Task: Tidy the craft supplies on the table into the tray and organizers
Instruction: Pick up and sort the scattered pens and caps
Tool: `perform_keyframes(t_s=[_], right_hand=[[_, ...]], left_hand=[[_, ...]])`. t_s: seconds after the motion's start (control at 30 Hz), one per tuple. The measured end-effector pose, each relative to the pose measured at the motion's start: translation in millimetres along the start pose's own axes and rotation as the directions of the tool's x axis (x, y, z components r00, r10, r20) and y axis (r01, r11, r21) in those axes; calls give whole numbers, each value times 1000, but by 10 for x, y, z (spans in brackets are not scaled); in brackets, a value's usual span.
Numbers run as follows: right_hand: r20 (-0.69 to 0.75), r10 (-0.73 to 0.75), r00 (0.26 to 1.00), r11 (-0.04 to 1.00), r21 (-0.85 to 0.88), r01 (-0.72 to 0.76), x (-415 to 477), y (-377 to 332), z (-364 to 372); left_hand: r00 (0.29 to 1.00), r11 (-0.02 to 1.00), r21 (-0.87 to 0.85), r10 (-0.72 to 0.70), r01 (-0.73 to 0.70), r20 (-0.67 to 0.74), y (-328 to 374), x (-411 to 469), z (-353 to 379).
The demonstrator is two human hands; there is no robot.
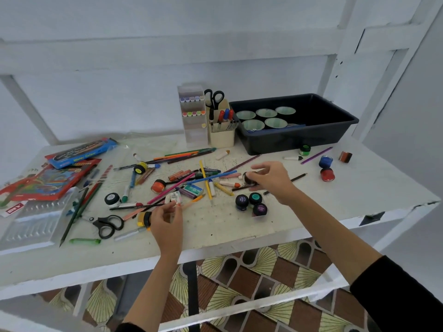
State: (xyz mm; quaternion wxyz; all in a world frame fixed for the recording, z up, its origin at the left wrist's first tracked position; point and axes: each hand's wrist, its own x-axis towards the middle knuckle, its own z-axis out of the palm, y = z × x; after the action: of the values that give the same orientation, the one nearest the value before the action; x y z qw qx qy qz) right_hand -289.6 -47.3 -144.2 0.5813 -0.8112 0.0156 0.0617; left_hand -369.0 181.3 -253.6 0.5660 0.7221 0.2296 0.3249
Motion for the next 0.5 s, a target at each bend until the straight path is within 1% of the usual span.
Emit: perform_keyframes(t_s=[0.07, 0.1, 0.2, 0.3, 0.37, 0.43, 0.5], right_hand=[[113, 1, 994, 1000, 28, -4, -108, -14, 67], [154, -1, 988, 1000, 0, 1, -140, 2, 99], [215, -18, 976, 974, -218, 66, -217, 53, 166], [257, -33, 966, 928, -351, 126, -279, 97, 201], [269, -63, 961, 869, -458, 185, -319, 129, 227], [249, -129, 960, 788, -562, 251, -353, 173, 257], [215, -168, 962, 715, -645, 269, -389, 236, 287]], left_hand=[[1000, 1000, -3, -6, 6, -4, -8, -4, -6], [1000, 1000, -7, -7, 7, -6, -7, -3, -8], [1000, 1000, -2, -1, 1, 4, -5, -9, -6], [1000, 1000, 3, 3, -3, 12, -7, -17, -4], [1000, 1000, 15, 17, -17, 16, -7, -22, -4], [1000, 1000, 23, 17, -17, 23, -12, -21, 0], [999, 1000, 22, 11, -12, 33, -26, -21, 0]])
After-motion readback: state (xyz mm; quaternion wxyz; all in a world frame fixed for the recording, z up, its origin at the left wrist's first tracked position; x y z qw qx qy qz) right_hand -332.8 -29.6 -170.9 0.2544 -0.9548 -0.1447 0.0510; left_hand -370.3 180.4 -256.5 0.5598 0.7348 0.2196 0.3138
